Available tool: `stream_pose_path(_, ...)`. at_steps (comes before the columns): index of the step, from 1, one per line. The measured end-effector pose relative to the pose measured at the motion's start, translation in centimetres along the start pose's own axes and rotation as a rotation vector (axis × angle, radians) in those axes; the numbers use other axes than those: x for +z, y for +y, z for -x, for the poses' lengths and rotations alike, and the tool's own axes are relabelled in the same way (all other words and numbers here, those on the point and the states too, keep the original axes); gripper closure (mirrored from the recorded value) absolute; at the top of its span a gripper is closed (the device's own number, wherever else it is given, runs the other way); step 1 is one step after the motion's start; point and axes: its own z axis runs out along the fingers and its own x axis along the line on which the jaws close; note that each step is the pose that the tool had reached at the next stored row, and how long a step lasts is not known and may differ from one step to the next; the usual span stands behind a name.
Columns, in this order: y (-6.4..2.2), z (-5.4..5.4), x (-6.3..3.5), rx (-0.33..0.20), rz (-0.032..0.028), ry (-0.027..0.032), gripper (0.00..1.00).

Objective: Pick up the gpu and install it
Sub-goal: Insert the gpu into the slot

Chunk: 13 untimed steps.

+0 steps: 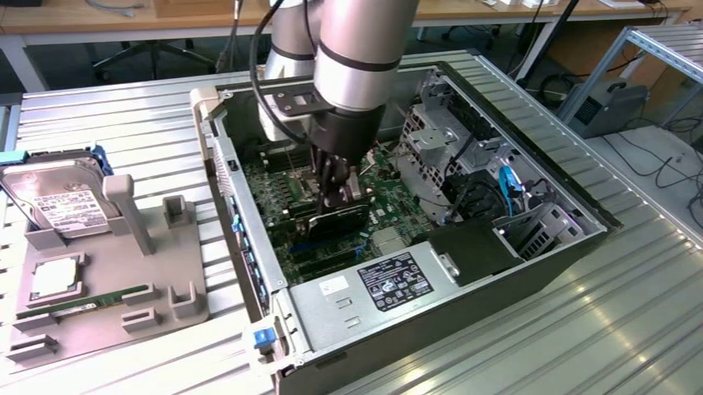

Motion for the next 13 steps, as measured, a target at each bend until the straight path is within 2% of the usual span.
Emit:
stream_pose_path(1,-0.31,0.00,-0.02,0.000,0.0066,0.0000,0.86)
stream_pose_path(2,-0.71,0.01,-0.04,-0.001,0.0155,0.0001,0.89)
stream_pose_path(4,-0.99,0.01,-0.06,-0.001,0.0226,0.0001,0.89)
stream_pose_path(13,-1.04,0.01,-0.06,-0.001,0.0234,0.0002,0.89)
